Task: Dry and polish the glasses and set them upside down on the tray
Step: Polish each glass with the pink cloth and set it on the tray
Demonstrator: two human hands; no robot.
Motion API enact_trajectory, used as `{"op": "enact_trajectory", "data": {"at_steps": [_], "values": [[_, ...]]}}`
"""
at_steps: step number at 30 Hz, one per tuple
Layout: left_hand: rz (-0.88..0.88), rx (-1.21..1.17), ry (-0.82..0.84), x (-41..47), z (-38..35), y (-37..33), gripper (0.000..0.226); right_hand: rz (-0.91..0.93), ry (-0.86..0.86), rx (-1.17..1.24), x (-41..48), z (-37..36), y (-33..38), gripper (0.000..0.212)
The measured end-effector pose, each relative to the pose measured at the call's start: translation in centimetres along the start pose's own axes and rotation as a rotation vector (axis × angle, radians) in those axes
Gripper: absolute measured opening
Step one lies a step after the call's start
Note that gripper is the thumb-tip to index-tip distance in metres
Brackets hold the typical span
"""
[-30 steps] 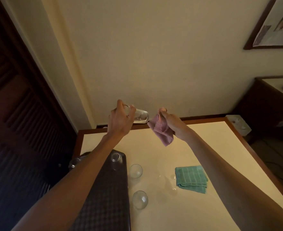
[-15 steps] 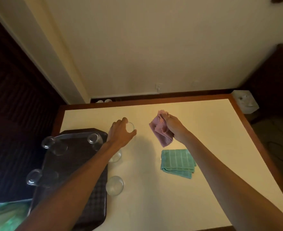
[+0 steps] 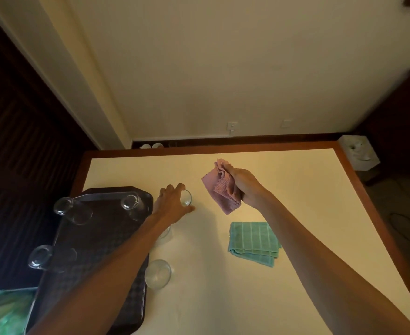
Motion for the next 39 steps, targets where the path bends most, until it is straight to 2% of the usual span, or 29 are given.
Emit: {"op": "enact_trajectory", "data": {"at_steps": [2,3,4,6,7,8,9,11,15,17,20,23,26,30,32,35,37,39], "values": [[-0.022,0.081,0.059,0.0,1.5,0.1,0.085,0.004,0.016,0.011,-0.1,-0.4,0.3,0.055],[-0.029,0.034,0.049,0.0,2.6,0.1,0.082,-0.002,0.023,0.028,-0.3,-0.6,0.6,0.053],[-0.028,-0.099,0.02,0.0,4.1,0.2,0.074,-0.012,0.027,0.055,-0.3,-0.8,0.7,0.049],[0.009,-0.535,-0.048,-0.1,7.5,0.5,0.045,-0.041,0.039,0.101,-0.3,-1.2,0.9,0.046],[0.032,-0.76,-0.031,-0.3,9.1,0.5,0.031,-0.05,0.054,0.117,-0.5,-1.7,1.0,0.048],[0.038,-0.919,0.037,-0.6,10.5,0.2,0.026,-0.058,0.072,0.132,-0.5,-2.1,1.0,0.05],[0.01,-0.979,0.108,-0.9,11.6,-0.1,0.028,-0.064,0.089,0.141,-0.7,-2.7,1.1,0.051],[-0.061,-0.917,0.194,-1.8,12.9,-0.6,0.033,-0.054,0.124,0.15,-1.0,-3.6,1.4,0.05],[-0.081,-0.891,0.21,-2.1,13.0,-0.4,0.016,-0.094,0.18,0.247,-1.8,-5.0,1.8,0.051],[-0.032,-0.947,0.193,-2.1,13.6,-0.3,0.013,-0.153,0.237,0.331,-2.1,-5.3,1.7,0.061],[0.149,-1.126,0.102,-2.0,14.8,0.3,0.004,-0.2,0.317,0.489,-2.0,-5.3,1.6,0.08],[0.234,-1.179,0.07,-1.8,15.4,1.4,0.028,-0.2,0.28,0.59,-2.4,-5.3,2.0,0.085],[0.266,-1.24,0.045,-1.6,15.7,2.1,0.042,-0.117,0.326,0.539,-2.8,-5.6,2.7,0.068],[0.239,-1.251,0.067,-2.0,16.5,2.9,0.032,-0.01,0.298,0.467,-2.6,-6.3,3.7,0.084],[0.215,-1.215,0.094,-2.3,16.9,3.5,0.038,0.053,0.294,0.439,-2.6,-6.4,4.2,0.085],[0.142,-1.133,0.152,-2.8,17.4,4.3,0.055,0.154,0.443,0.262,-3.1,-6.7,4.9,0.067],[0.089,-1.093,0.182,-3.0,17.4,4.6,0.051,0.222,0.498,0.139,-3.4,-7.1,5.2,0.052],[0.052,-1.045,0.154,-3.0,17.3,4.8,0.045,0.298,0.496,0.084,-3.4,-7.3,5.4,0.047]]}}
Point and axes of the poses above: each hand's wrist, its own x-axis towards the middle knuckle, its own z-axis out of the back of the hand, y = z × x, the point moved 2 cm from there along x, towards the middle knuckle, and after that the axes turned 12 degrees about x, right-handed, at the moved point
